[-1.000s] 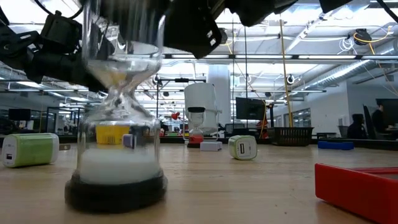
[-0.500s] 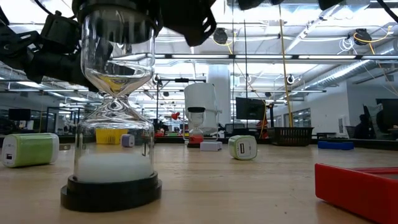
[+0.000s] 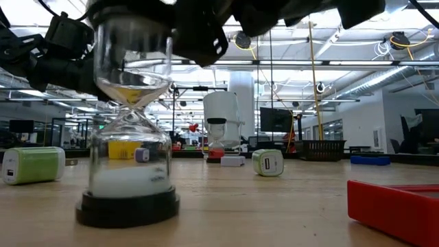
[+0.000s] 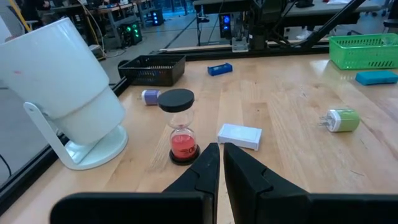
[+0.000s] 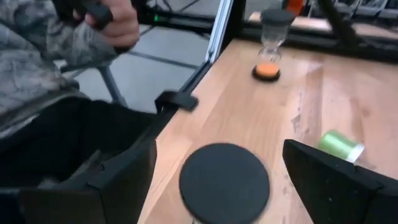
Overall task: Pick & Place Office items
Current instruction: Put the white hourglass into the green bin
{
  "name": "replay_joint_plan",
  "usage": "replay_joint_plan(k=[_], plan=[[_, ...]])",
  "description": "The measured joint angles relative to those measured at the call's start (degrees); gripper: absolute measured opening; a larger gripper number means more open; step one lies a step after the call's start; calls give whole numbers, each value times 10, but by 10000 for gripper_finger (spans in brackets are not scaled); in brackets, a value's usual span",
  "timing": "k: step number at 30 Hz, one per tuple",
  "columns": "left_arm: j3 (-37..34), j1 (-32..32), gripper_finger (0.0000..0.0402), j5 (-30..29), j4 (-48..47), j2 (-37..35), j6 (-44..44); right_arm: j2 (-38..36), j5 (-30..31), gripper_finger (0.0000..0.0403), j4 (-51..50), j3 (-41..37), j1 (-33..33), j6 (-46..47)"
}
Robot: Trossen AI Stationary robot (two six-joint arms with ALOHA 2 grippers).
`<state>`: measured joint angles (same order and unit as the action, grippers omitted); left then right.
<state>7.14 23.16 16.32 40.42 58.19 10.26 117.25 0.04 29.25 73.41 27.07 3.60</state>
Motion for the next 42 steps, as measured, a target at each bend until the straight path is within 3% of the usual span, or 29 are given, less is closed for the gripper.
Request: replay_joint_plan(k=[15,33,36,42], plan=[[0,0,31,0,0,0,0,18,2,313,18,0,-6,-13],[0,0,31,0,0,0,-2,5,18,187,-43,-1,-8,16],[0,0,31,0,-2,0,-3,-26,54,181,-92,-1,0,33],[0,0,31,0,-5,0,-3,-136,188,177,-286,-1,34,121]])
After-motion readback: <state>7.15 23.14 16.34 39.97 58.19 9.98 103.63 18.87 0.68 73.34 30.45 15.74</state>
